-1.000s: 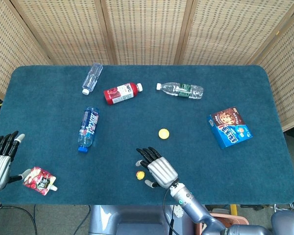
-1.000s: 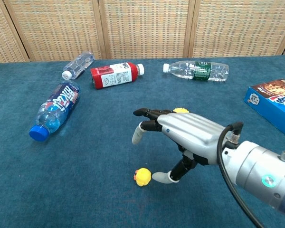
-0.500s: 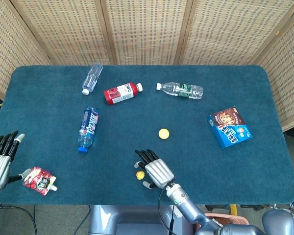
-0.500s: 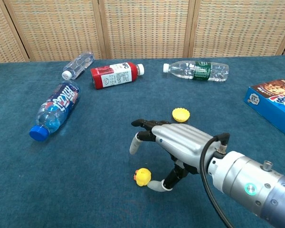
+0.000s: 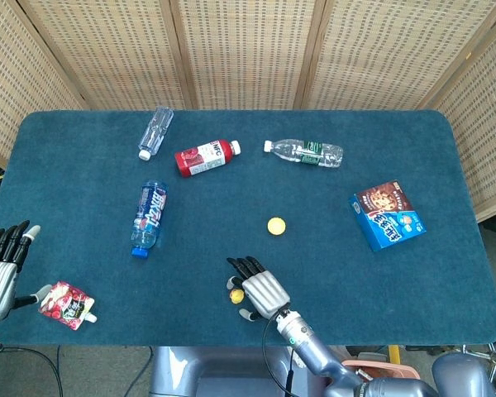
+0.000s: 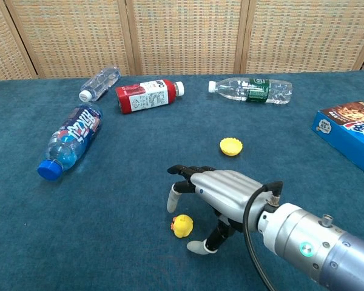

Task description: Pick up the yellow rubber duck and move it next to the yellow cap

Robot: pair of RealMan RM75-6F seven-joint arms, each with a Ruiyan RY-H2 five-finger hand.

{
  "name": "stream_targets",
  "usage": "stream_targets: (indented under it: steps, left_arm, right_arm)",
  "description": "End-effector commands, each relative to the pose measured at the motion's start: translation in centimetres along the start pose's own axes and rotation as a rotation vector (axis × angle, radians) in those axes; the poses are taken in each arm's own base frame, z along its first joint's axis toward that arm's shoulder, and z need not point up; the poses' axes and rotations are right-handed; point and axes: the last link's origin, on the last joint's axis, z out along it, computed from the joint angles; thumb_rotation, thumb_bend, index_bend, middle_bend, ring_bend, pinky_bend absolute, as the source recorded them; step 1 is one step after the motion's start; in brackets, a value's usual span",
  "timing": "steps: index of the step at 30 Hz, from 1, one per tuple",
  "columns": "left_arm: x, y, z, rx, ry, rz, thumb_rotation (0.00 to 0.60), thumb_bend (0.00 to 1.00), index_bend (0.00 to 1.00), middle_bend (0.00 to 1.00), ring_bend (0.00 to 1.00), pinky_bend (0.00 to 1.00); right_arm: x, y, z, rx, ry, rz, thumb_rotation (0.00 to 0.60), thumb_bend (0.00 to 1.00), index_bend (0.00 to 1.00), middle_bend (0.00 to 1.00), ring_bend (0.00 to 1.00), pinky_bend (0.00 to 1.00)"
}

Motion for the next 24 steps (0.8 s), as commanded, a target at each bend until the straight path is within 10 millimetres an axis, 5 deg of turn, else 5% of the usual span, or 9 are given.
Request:
stream_targets:
  steps: [1, 24]
  left_arm:
    - [-0.02, -0.01, -0.02, 0.001, -0.002, 0.0, 0.6, 0.05, 0.0, 0.0, 0.0, 0.0]
    - [-0.08, -0.07, 0.02, 0.004, -0.006, -0.003, 0.6, 0.05, 0.0, 0.0, 0.0, 0.0]
  right_arm:
    - [-0.17, 0.04, 0.08, -0.001, -0.006, 0.003, 0.6, 0.22, 0.36, 0.0, 0.0, 0.0]
    - [-0.16, 0.13, 0.54, -0.013, -0.01, -0.008, 0.6, 0.22, 0.46, 0.02, 0.0, 0.0]
